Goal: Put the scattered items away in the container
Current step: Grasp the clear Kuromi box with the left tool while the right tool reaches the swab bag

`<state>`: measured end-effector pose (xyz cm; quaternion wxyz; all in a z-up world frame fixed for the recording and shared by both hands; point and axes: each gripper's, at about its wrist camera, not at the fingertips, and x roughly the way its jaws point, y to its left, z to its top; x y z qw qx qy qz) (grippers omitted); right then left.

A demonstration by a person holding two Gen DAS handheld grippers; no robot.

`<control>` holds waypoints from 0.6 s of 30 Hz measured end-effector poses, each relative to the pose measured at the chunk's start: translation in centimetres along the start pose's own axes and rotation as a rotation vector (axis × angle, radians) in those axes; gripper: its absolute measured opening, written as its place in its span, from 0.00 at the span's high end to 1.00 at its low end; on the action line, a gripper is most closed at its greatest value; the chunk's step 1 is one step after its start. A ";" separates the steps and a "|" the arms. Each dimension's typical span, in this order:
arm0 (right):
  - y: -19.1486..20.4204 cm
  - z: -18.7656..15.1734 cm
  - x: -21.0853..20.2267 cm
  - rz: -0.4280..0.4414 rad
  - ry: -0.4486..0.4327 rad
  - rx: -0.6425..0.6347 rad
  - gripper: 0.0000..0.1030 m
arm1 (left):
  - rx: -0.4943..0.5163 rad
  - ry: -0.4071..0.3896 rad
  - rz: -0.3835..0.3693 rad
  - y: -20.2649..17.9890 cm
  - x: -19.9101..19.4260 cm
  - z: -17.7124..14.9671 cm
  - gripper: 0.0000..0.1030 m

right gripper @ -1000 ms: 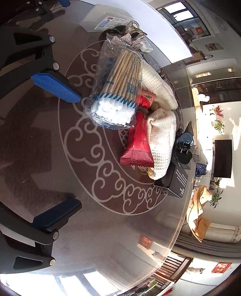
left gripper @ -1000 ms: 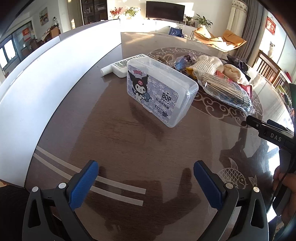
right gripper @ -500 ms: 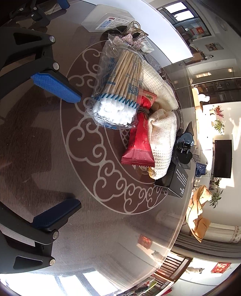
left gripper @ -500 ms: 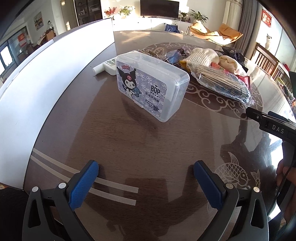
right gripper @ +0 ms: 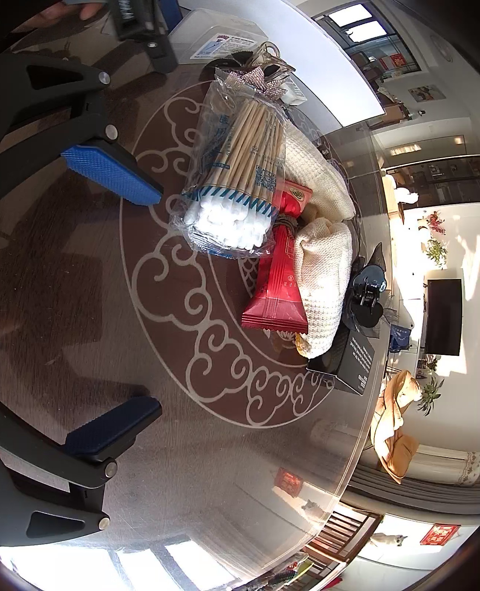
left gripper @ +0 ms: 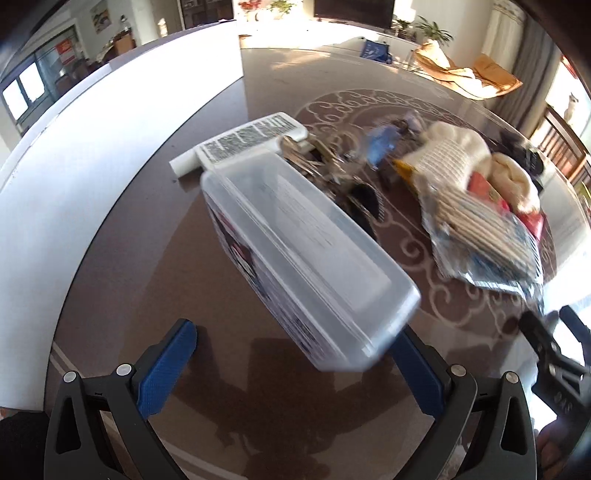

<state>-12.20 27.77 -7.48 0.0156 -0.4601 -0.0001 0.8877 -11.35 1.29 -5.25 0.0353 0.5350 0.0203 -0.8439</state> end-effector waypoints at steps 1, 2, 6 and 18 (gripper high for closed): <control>0.0 0.0 0.0 0.000 0.000 0.000 0.00 | -0.013 -0.001 0.006 0.9 0.1 0.4 0.00; 0.0 0.0 0.0 0.000 0.000 0.000 0.00 | -0.029 0.001 0.015 2.0 0.1 0.5 0.00; 0.0 0.0 0.0 0.000 0.000 0.000 0.00 | -0.106 0.015 0.021 7.3 -0.8 -0.9 0.01; 0.1 -0.1 0.0 0.000 0.000 0.000 0.00 | 0.205 -0.040 0.041 3.5 -0.1 1.0 0.00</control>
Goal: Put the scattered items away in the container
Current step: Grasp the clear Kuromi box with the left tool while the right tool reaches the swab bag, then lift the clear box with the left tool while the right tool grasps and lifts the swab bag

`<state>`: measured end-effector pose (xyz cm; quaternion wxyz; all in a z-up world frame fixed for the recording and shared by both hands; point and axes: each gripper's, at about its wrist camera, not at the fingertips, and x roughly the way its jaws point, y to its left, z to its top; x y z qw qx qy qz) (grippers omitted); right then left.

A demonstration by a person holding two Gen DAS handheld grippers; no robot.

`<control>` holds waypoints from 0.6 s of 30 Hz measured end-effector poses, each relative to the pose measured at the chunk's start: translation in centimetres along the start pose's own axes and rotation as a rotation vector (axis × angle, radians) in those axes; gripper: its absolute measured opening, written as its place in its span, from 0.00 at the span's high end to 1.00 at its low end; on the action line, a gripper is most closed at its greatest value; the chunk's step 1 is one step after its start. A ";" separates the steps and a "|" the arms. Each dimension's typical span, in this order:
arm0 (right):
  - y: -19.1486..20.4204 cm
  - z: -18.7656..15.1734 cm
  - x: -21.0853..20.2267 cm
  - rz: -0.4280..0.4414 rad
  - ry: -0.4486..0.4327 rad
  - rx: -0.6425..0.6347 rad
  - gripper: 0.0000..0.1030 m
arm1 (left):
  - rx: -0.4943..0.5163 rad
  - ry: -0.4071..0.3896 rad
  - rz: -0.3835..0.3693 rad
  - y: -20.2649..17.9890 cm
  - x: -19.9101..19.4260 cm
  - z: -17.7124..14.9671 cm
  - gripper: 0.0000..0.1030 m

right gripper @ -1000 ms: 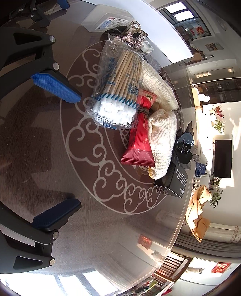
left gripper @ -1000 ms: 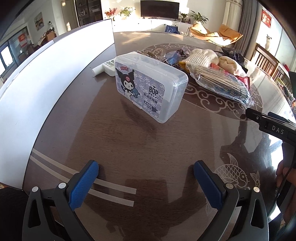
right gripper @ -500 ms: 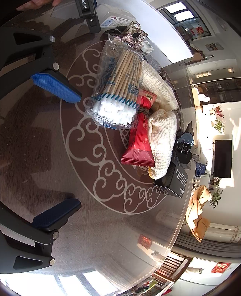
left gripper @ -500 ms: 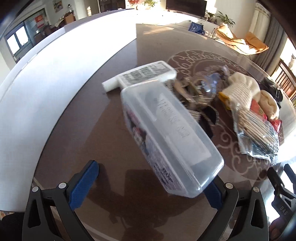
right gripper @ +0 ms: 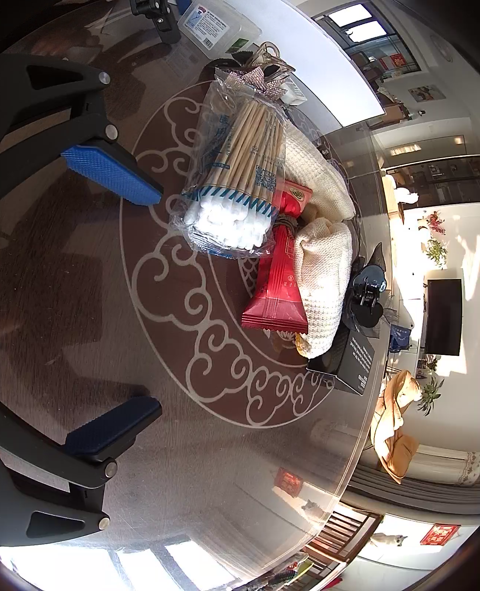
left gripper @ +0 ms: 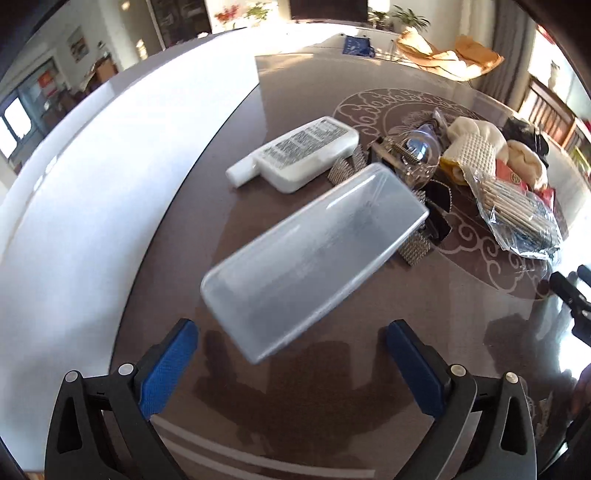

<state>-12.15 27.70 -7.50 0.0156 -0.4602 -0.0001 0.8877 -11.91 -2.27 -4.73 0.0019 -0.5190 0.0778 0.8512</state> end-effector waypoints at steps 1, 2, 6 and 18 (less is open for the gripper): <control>0.0 0.0 0.0 0.000 0.000 0.000 0.00 | 0.025 -0.007 0.009 -0.1 0.2 0.5 0.00; 0.0 0.0 0.0 0.000 0.000 0.000 0.00 | 0.042 -0.011 0.001 0.0 0.4 0.9 0.00; 0.0 0.0 0.0 0.000 0.000 0.000 0.00 | -0.015 0.012 -0.119 2.0 1.8 2.2 0.00; 0.1 -0.1 0.0 0.000 0.000 -0.001 0.00 | -0.025 -0.067 -0.136 1.5 2.7 2.8 0.00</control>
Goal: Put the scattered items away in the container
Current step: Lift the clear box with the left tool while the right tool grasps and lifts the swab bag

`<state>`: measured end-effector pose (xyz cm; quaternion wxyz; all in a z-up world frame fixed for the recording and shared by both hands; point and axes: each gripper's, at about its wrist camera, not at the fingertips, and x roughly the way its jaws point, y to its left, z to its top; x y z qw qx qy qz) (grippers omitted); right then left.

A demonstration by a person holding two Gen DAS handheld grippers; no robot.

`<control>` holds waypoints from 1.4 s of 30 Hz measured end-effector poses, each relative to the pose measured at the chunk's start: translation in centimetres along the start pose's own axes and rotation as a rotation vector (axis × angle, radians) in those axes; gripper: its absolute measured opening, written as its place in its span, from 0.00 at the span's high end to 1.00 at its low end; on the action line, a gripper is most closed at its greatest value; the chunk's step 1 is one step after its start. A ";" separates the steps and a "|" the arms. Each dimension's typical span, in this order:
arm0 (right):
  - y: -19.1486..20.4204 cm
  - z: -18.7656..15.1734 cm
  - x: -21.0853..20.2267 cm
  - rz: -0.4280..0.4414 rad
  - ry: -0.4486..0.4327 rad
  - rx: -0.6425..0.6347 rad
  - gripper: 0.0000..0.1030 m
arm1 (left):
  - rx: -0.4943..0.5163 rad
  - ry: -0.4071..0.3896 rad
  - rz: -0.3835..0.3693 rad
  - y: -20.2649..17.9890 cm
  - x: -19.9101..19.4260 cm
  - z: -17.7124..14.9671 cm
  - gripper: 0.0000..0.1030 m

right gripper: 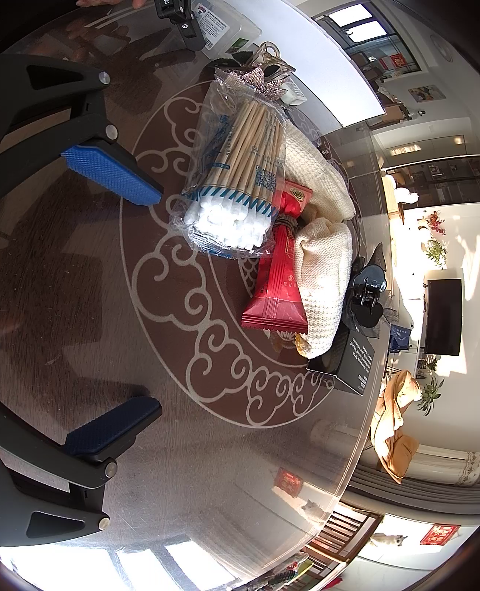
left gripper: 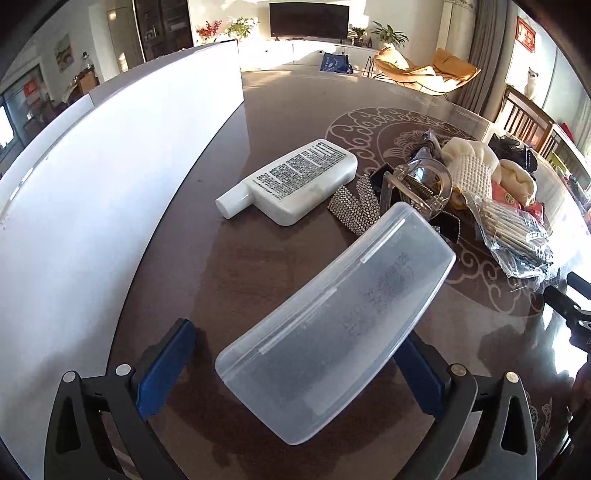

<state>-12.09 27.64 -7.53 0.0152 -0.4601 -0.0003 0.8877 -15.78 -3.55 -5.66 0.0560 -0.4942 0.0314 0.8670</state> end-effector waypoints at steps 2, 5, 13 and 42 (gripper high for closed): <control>0.0 0.0 0.0 0.000 0.000 0.000 0.00 | -0.001 0.000 0.000 -0.1 0.2 0.2 0.00; 0.0 0.0 0.0 0.000 0.000 0.000 0.00 | 0.000 -0.002 -0.001 -0.4 0.2 -0.3 0.00; 0.0 0.0 0.0 0.000 0.000 0.000 0.00 | -0.001 -0.016 -0.004 0.1 -0.4 -1.7 0.00; 0.1 -0.1 0.0 0.000 0.000 -0.001 0.00 | 0.051 -0.051 -0.299 -1.4 -3.2 -3.9 0.66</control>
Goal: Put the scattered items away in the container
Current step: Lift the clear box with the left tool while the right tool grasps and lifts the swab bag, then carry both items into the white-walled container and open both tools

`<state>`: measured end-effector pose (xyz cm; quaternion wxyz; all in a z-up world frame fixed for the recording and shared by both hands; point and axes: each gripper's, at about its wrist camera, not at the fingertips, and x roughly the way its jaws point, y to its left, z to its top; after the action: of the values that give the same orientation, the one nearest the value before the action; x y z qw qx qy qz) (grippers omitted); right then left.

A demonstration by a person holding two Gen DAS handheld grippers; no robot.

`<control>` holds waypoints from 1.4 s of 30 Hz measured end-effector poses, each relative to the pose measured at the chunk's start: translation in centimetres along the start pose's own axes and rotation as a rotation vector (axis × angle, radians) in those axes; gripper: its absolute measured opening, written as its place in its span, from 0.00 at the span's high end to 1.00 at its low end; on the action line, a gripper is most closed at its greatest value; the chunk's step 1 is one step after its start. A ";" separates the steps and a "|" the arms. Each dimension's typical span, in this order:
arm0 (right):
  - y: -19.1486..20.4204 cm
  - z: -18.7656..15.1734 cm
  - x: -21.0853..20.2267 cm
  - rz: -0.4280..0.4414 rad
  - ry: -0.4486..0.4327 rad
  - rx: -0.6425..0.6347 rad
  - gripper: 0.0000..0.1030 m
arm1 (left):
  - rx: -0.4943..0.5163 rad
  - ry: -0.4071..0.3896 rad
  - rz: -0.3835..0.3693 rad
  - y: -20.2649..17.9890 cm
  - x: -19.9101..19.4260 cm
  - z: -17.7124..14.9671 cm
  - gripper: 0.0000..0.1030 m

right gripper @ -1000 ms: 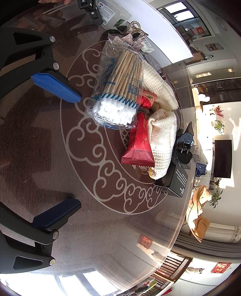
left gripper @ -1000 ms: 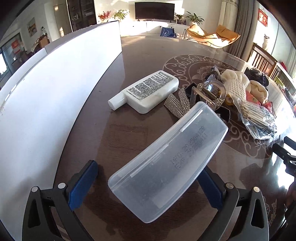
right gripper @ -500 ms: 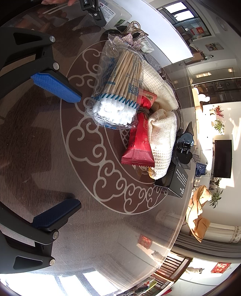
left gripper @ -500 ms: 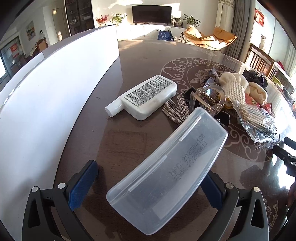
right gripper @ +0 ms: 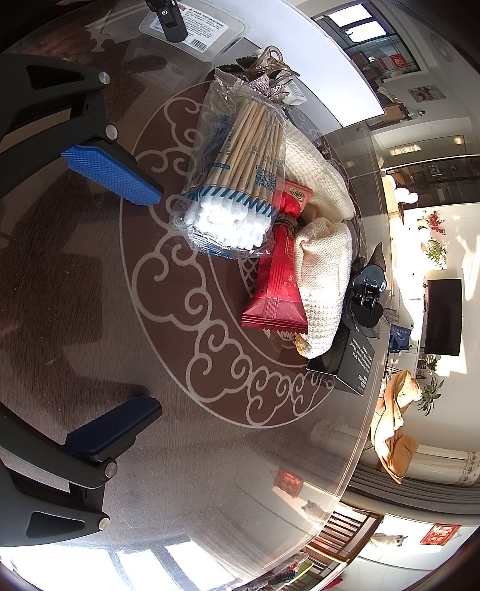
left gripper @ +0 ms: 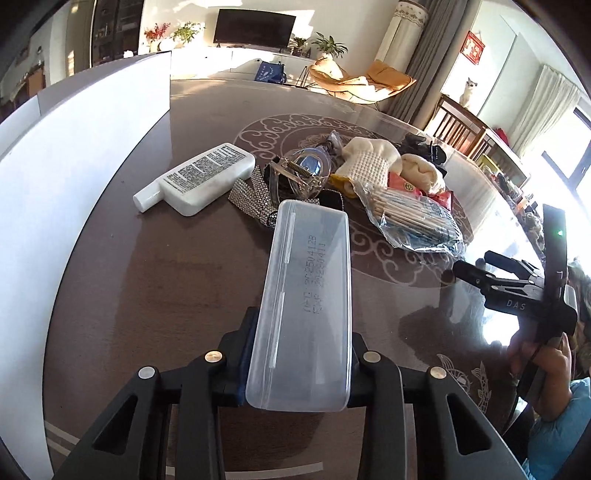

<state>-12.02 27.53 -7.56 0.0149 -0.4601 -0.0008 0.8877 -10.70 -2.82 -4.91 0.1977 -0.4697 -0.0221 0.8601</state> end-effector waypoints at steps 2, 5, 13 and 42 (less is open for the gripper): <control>0.1 -0.1 -0.3 0.021 -0.004 -0.002 0.00 | -0.004 -0.006 0.021 0.2 0.1 0.2 0.66; 0.6 0.0 -0.9 0.210 -0.012 -0.064 0.00 | -0.035 -0.006 0.035 1.0 0.0 0.3 0.66; 4.0 3.5 1.2 0.410 0.043 -0.179 0.00 | -0.064 0.004 0.061 1.7 -0.7 -0.3 0.66; 12.2 3.2 -1.6 0.425 0.083 -0.484 0.70 | -0.086 -0.054 0.052 1.7 -2.2 -0.3 0.69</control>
<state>-14.03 15.34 -4.60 -0.2806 -0.4762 -0.1153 0.8254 -9.97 -5.24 -3.70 0.1545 -0.4548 -0.0522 0.8756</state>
